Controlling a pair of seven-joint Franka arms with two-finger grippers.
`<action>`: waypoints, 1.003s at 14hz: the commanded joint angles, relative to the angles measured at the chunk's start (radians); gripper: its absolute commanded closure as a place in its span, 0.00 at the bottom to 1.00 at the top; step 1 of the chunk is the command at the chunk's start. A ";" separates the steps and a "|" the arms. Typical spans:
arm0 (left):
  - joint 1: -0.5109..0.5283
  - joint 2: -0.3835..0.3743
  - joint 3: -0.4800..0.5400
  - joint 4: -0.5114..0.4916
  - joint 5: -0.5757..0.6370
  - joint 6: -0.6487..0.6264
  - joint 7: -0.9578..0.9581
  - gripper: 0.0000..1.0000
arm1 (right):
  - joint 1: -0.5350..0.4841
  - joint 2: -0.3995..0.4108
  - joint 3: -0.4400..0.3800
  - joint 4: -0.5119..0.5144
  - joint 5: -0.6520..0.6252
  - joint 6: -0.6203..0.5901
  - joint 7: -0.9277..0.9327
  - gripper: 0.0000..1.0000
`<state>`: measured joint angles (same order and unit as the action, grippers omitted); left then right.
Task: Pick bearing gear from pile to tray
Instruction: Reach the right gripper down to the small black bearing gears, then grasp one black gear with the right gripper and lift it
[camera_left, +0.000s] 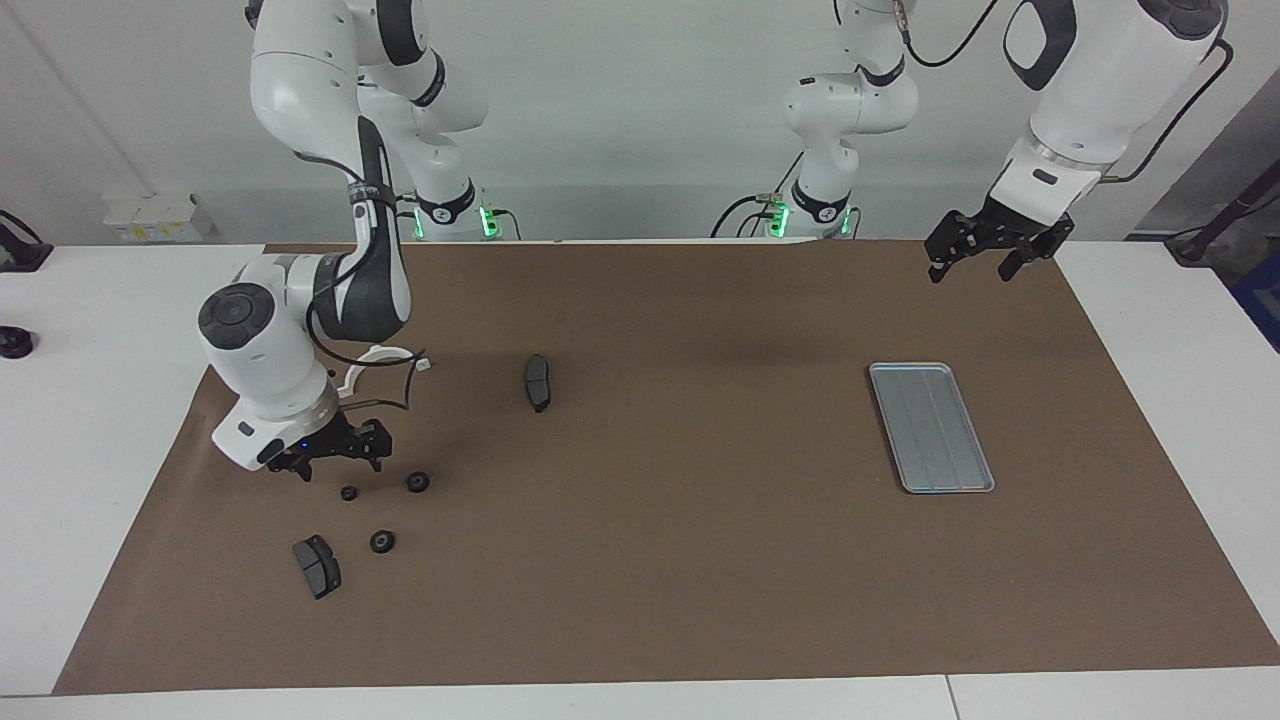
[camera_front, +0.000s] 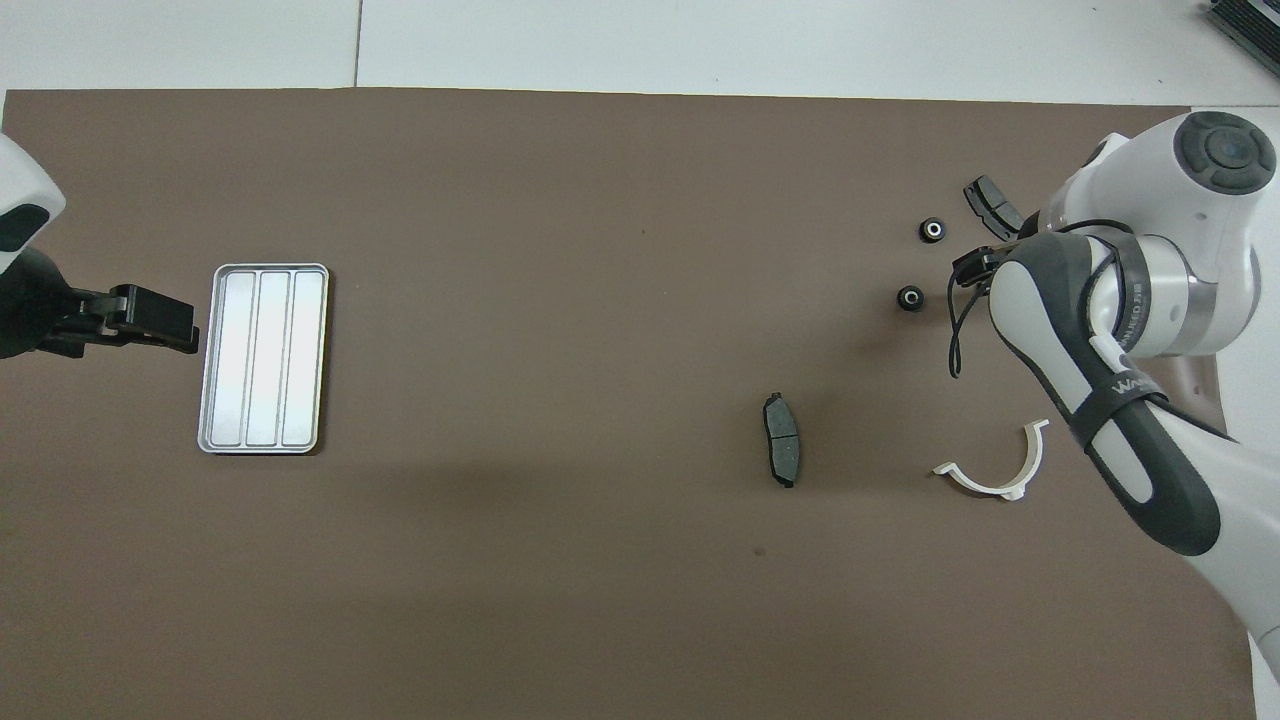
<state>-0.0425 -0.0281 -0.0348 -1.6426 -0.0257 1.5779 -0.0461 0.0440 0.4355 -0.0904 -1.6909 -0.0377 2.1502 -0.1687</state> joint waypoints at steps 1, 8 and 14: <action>0.010 -0.029 -0.002 -0.028 -0.010 -0.004 0.005 0.00 | -0.019 0.015 0.008 -0.018 -0.024 0.039 -0.015 0.00; 0.010 -0.029 -0.002 -0.028 -0.010 -0.004 0.005 0.00 | -0.032 0.022 0.008 -0.118 -0.034 0.148 -0.008 0.17; 0.010 -0.029 -0.002 -0.028 -0.010 -0.004 0.005 0.00 | -0.044 0.022 0.004 -0.122 -0.036 0.151 -0.006 0.47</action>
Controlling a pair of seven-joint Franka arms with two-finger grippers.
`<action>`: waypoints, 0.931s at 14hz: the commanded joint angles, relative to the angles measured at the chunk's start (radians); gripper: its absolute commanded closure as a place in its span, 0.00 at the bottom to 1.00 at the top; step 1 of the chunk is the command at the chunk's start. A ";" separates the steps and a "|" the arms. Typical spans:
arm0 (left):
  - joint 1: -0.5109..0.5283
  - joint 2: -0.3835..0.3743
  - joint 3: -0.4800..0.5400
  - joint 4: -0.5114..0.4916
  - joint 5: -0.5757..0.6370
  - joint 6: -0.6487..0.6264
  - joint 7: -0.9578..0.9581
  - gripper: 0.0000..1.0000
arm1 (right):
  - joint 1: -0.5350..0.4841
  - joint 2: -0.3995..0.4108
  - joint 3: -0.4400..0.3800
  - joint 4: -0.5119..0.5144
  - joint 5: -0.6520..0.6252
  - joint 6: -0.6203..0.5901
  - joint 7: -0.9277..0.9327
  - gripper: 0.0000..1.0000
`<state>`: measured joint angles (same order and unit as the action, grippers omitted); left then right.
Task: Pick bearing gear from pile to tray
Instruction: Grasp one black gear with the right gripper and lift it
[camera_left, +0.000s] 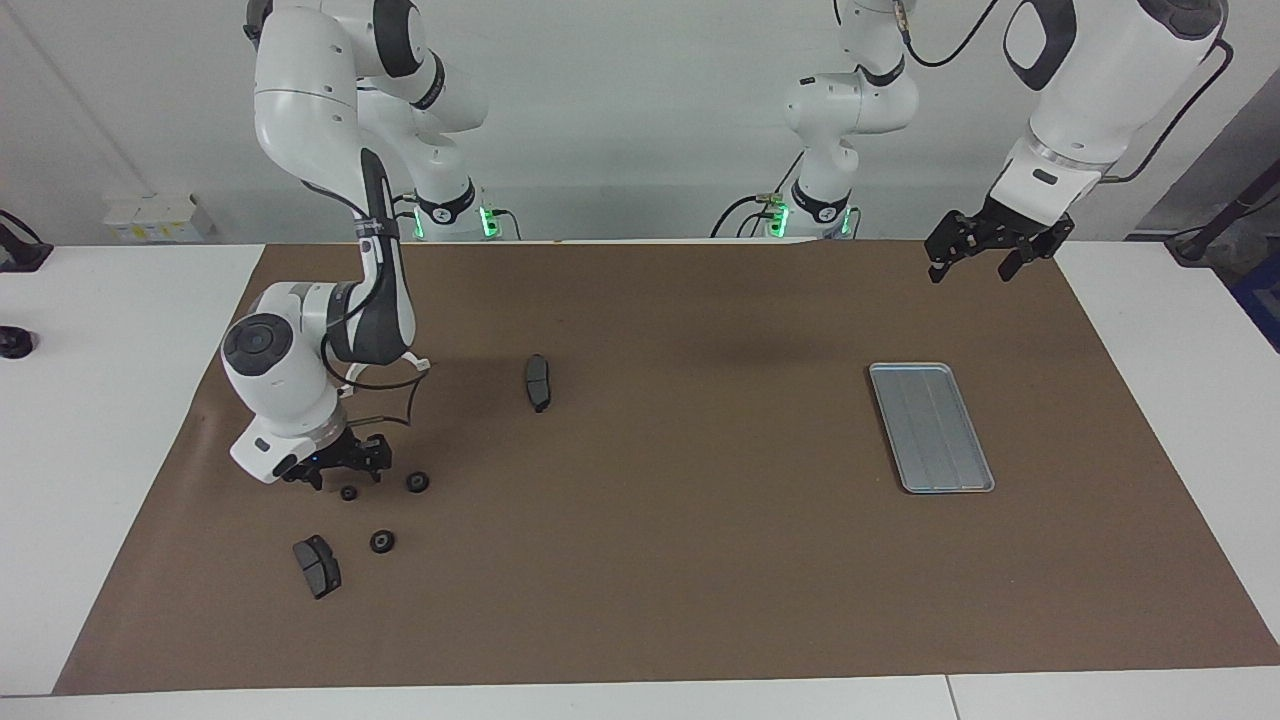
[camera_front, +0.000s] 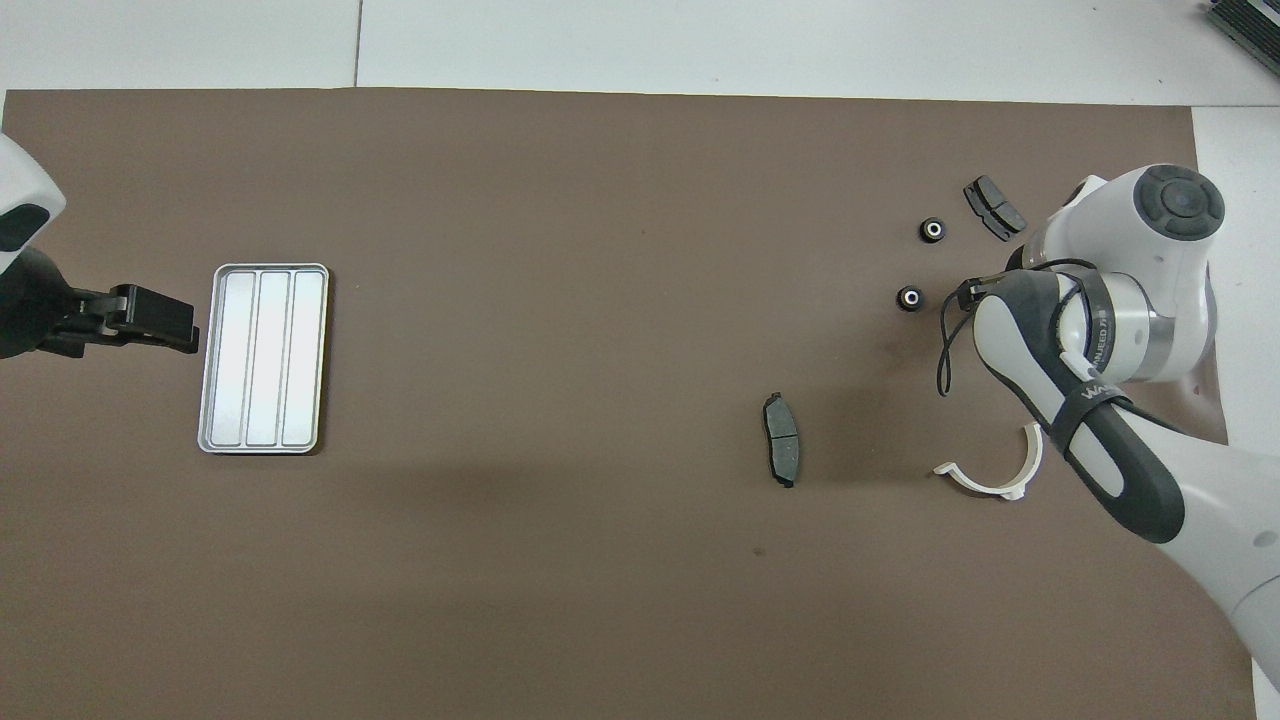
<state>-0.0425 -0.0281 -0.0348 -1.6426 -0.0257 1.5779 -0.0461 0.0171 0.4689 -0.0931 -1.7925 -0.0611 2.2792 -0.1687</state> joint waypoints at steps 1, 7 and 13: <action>0.010 -0.029 -0.002 -0.028 -0.010 -0.004 0.005 0.00 | -0.017 -0.012 0.007 -0.021 -0.013 0.023 -0.006 0.51; 0.010 -0.029 -0.002 -0.028 -0.010 -0.004 0.005 0.00 | -0.014 -0.004 0.009 -0.021 -0.011 0.078 0.037 0.57; 0.010 -0.029 -0.002 -0.028 -0.010 -0.004 0.005 0.00 | -0.005 0.004 0.009 -0.021 -0.011 0.125 0.081 0.50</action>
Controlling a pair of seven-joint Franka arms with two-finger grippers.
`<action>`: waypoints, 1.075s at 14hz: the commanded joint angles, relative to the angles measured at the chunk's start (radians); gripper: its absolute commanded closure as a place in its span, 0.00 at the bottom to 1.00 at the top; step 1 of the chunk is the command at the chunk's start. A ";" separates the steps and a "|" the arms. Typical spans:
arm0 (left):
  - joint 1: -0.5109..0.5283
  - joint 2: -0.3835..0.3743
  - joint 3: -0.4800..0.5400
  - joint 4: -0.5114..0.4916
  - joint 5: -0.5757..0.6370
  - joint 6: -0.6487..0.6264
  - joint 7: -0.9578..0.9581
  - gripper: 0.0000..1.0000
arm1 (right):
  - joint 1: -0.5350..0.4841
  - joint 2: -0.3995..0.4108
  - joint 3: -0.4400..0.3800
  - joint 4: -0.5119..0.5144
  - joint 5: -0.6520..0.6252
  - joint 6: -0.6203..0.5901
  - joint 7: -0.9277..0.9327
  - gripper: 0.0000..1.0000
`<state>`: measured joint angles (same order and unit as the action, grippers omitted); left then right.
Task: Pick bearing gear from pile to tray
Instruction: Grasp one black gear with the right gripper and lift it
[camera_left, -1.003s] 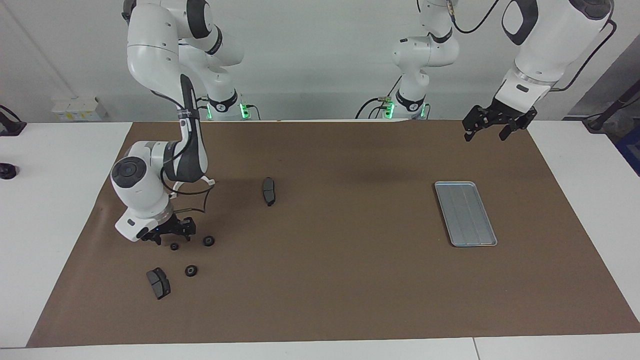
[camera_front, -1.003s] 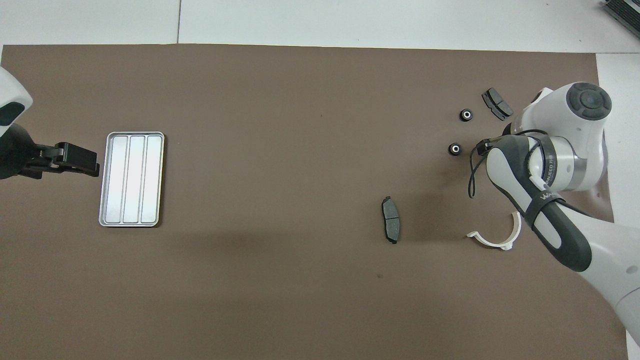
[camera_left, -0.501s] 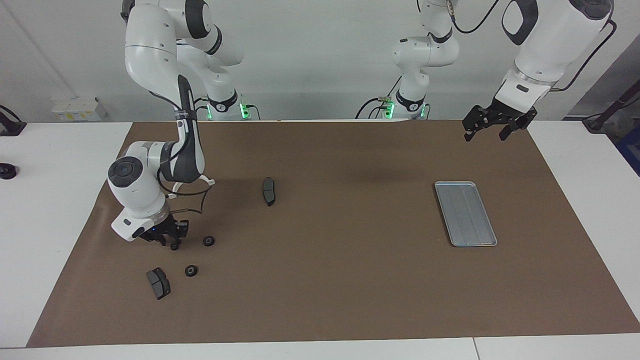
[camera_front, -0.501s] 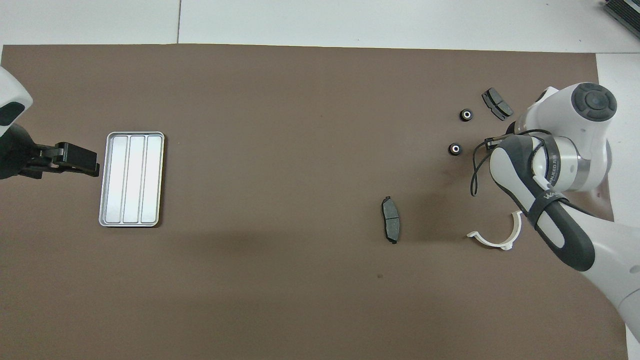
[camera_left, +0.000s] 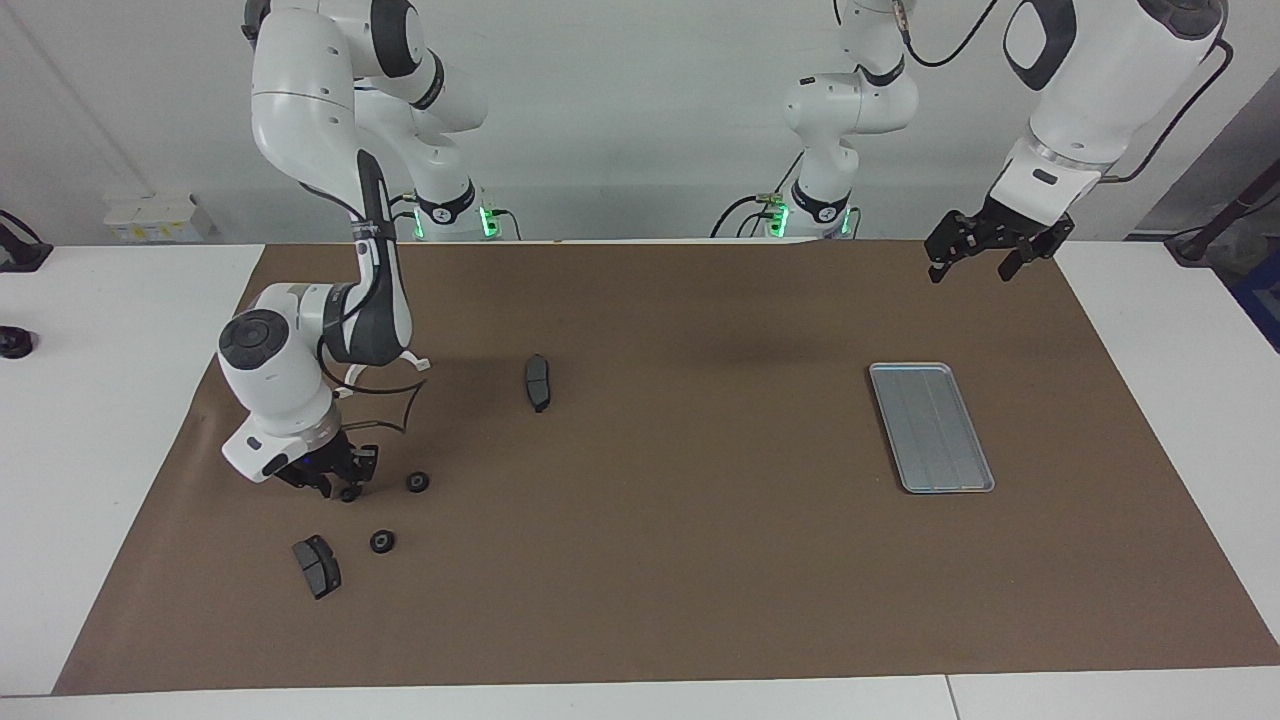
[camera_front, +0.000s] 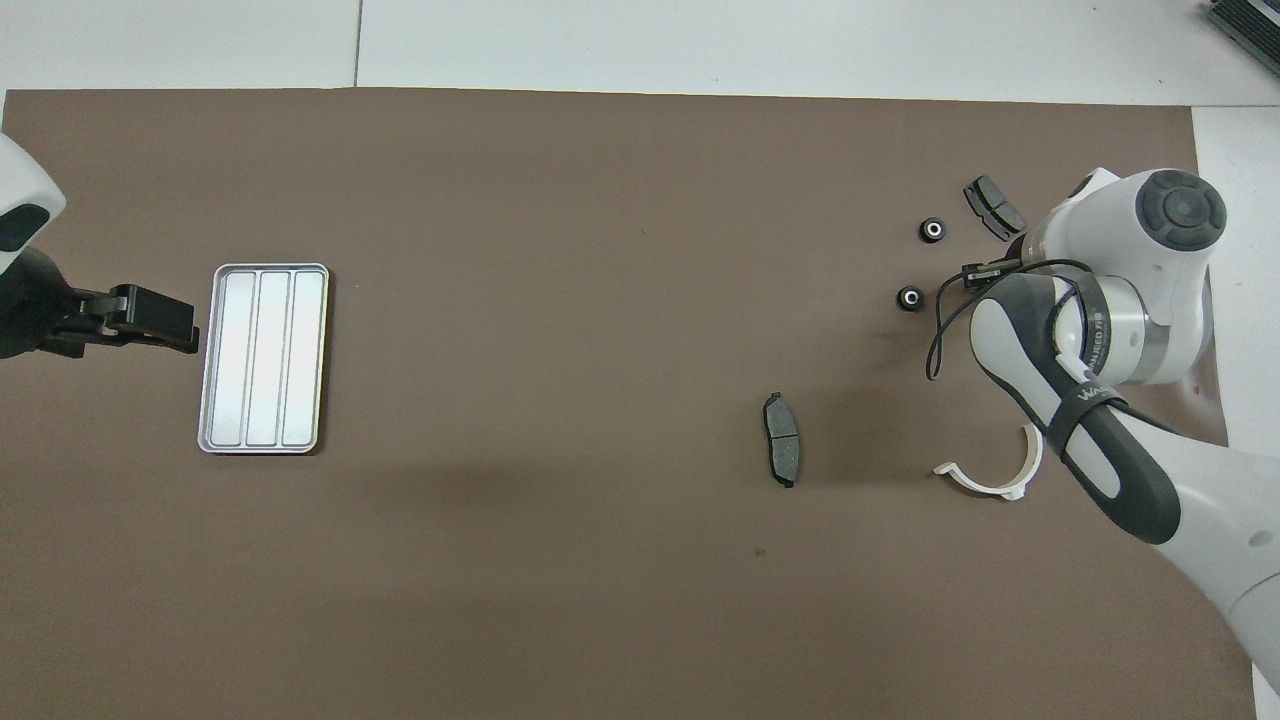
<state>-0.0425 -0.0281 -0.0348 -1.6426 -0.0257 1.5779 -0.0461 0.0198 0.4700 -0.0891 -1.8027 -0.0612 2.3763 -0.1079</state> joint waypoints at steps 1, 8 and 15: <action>0.010 -0.029 -0.002 -0.028 -0.010 -0.004 0.006 0.00 | -0.009 0.004 0.005 -0.010 -0.009 0.047 0.020 0.50; 0.010 -0.029 -0.002 -0.028 -0.010 -0.004 0.005 0.00 | -0.015 0.010 0.006 -0.010 0.004 0.060 0.025 0.55; 0.010 -0.029 -0.002 -0.028 -0.010 -0.004 0.005 0.00 | -0.001 0.010 0.006 -0.010 0.008 0.055 0.092 0.81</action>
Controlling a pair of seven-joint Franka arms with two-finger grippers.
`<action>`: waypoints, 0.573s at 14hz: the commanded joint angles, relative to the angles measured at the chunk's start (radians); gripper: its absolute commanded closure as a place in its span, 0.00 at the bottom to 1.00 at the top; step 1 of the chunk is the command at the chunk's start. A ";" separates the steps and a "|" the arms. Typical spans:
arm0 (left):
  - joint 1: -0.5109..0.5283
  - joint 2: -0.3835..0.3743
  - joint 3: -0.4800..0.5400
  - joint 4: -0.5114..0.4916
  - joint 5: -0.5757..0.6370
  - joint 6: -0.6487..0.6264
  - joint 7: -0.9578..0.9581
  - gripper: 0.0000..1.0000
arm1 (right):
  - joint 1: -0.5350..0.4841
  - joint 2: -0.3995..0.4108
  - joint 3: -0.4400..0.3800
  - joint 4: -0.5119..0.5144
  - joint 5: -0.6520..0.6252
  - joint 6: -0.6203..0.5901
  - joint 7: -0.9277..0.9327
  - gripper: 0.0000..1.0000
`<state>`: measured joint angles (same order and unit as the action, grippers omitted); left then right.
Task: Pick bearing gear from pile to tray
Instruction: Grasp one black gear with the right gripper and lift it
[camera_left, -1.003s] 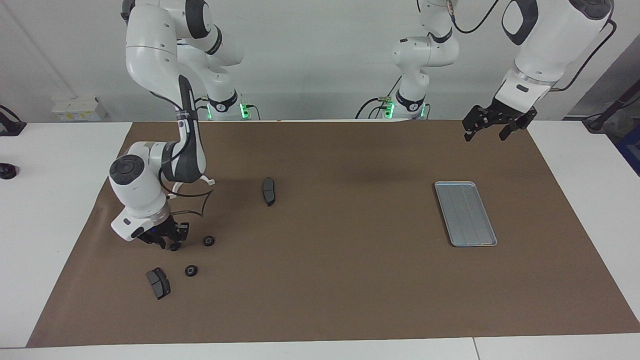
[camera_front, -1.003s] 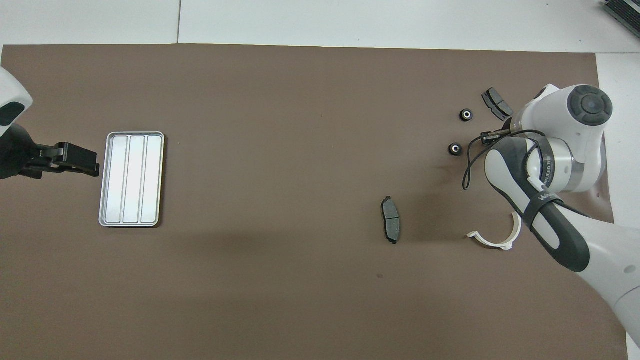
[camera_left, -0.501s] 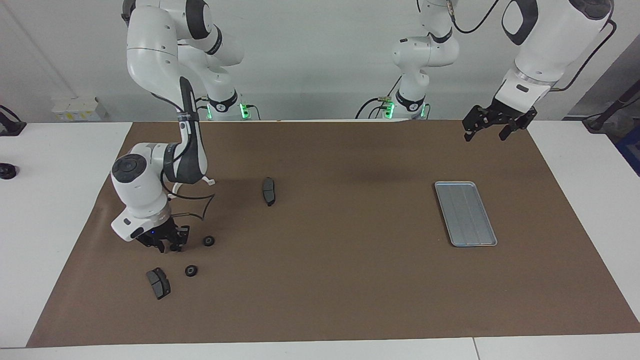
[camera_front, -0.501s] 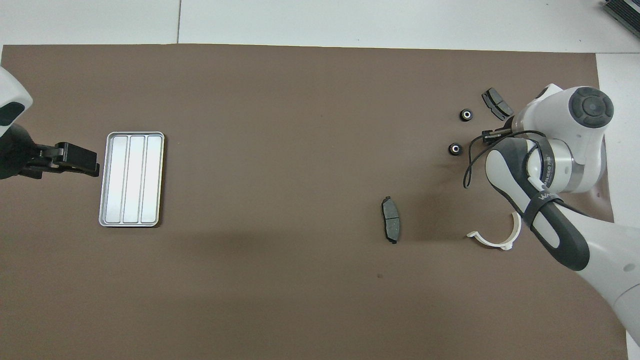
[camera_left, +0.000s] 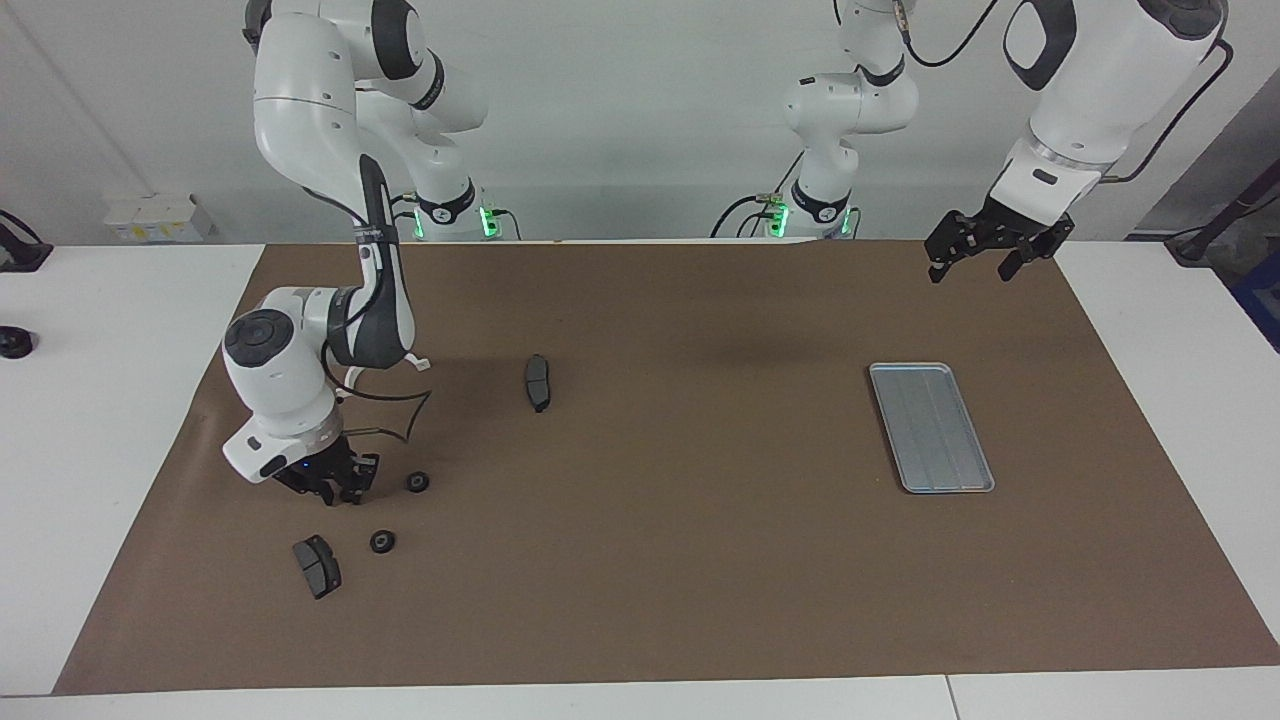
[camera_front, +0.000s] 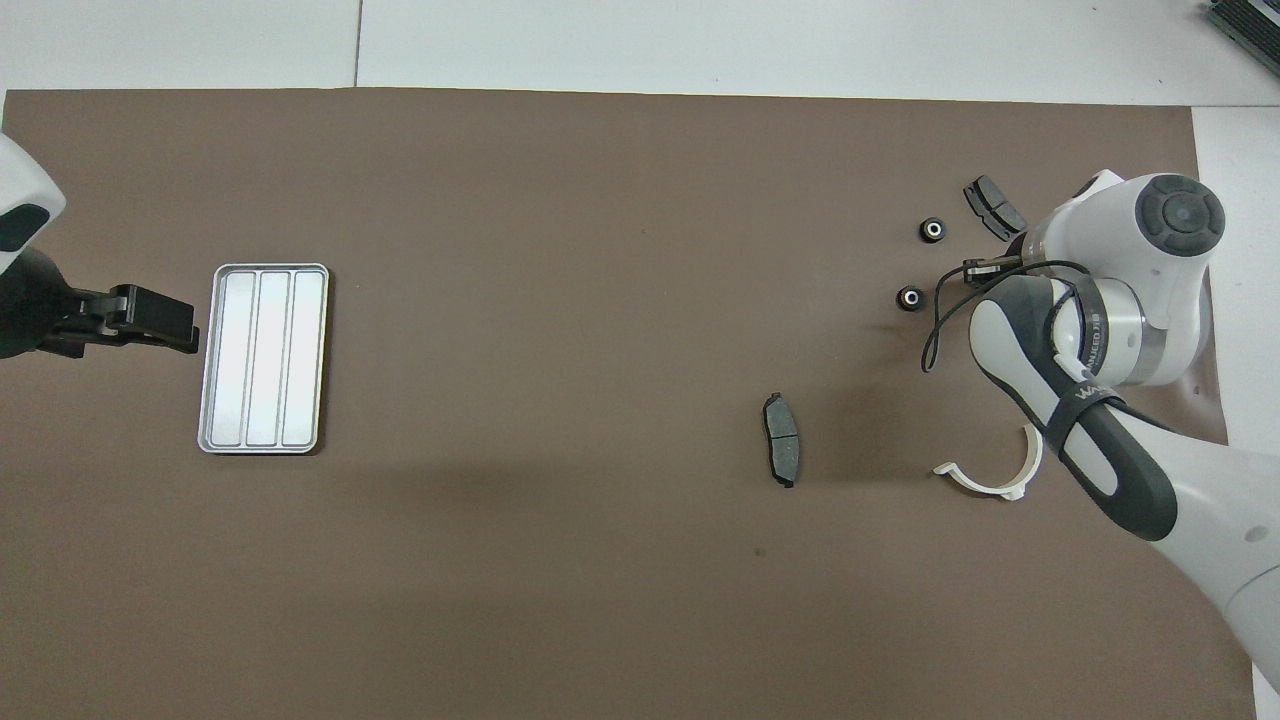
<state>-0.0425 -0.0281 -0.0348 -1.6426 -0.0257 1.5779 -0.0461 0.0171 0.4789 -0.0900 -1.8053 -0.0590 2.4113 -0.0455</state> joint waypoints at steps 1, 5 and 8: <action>0.010 -0.029 -0.002 -0.026 -0.010 -0.004 0.005 0.00 | 0.003 0.001 0.007 -0.008 0.005 0.017 0.032 0.86; 0.010 -0.029 -0.002 -0.028 -0.010 -0.004 0.005 0.00 | 0.047 -0.017 0.009 0.017 -0.002 -0.015 0.030 1.00; 0.010 -0.030 -0.002 -0.028 -0.010 -0.004 0.005 0.00 | 0.136 -0.025 0.010 0.127 0.004 -0.130 0.039 1.00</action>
<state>-0.0425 -0.0281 -0.0348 -1.6426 -0.0257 1.5779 -0.0461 0.0916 0.4682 -0.0814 -1.7526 -0.0590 2.3700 -0.0347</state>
